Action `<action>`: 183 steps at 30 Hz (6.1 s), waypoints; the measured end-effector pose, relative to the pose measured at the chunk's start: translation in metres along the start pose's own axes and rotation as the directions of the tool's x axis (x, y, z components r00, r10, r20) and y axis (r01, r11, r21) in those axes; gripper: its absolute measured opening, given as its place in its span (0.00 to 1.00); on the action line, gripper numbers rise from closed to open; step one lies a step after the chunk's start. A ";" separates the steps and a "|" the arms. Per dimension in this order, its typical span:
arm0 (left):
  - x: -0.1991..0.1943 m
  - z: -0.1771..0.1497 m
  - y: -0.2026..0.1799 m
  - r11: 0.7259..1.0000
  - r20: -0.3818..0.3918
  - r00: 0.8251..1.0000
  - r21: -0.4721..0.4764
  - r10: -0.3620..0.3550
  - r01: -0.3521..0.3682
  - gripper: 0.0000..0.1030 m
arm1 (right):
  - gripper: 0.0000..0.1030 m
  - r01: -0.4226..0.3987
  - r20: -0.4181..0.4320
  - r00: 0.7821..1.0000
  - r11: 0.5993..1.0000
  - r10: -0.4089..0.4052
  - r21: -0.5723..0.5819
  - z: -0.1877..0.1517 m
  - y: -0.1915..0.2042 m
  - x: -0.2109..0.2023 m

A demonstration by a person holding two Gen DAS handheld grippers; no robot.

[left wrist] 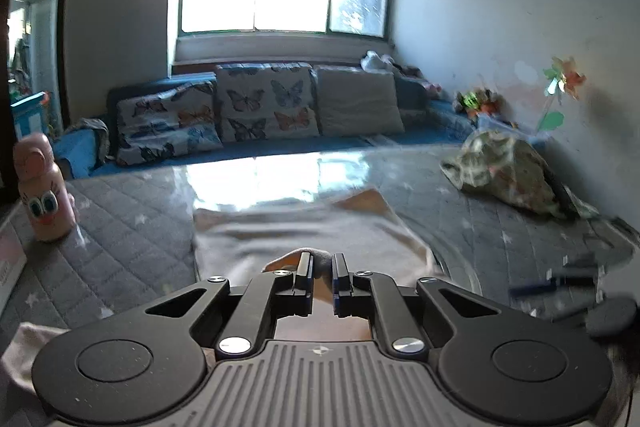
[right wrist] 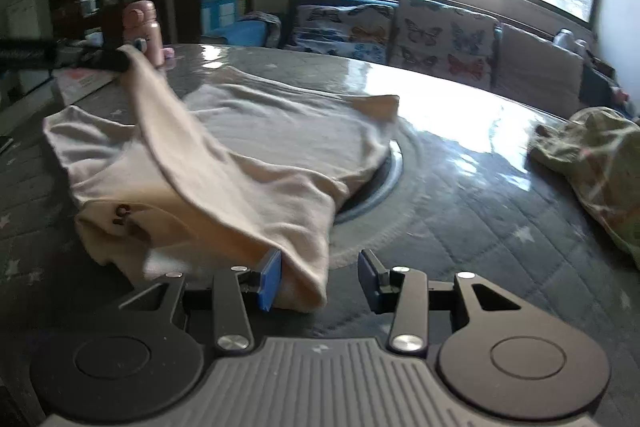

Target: Fold clothes

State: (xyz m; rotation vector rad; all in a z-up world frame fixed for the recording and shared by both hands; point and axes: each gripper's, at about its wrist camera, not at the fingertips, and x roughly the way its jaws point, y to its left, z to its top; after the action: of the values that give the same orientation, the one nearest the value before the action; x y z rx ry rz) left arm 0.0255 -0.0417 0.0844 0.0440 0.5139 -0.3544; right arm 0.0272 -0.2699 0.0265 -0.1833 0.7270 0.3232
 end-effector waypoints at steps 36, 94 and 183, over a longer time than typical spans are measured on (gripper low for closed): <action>0.053 -0.048 0.037 0.991 -0.135 0.981 0.028 0.136 -0.134 0.06 | 0.30 -0.122 -0.047 0.991 0.993 0.122 0.002 0.046 0.010 0.070; -0.029 -0.089 0.209 0.628 -0.233 0.798 -0.511 0.556 -0.587 0.44 | 0.32 -0.339 -0.050 0.940 0.920 0.336 -0.198 0.070 0.129 0.066; -0.011 -0.078 0.041 0.988 -0.131 0.981 -0.035 0.143 -0.149 0.32 | 0.24 -0.214 0.000 0.976 0.952 0.219 0.221 0.037 0.015 0.058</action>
State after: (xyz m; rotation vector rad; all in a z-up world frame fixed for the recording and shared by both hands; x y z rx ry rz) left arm -0.0063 0.0098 0.0198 0.0610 0.6420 -0.1971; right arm 0.0852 -0.2325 0.0137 0.1043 0.8034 0.4470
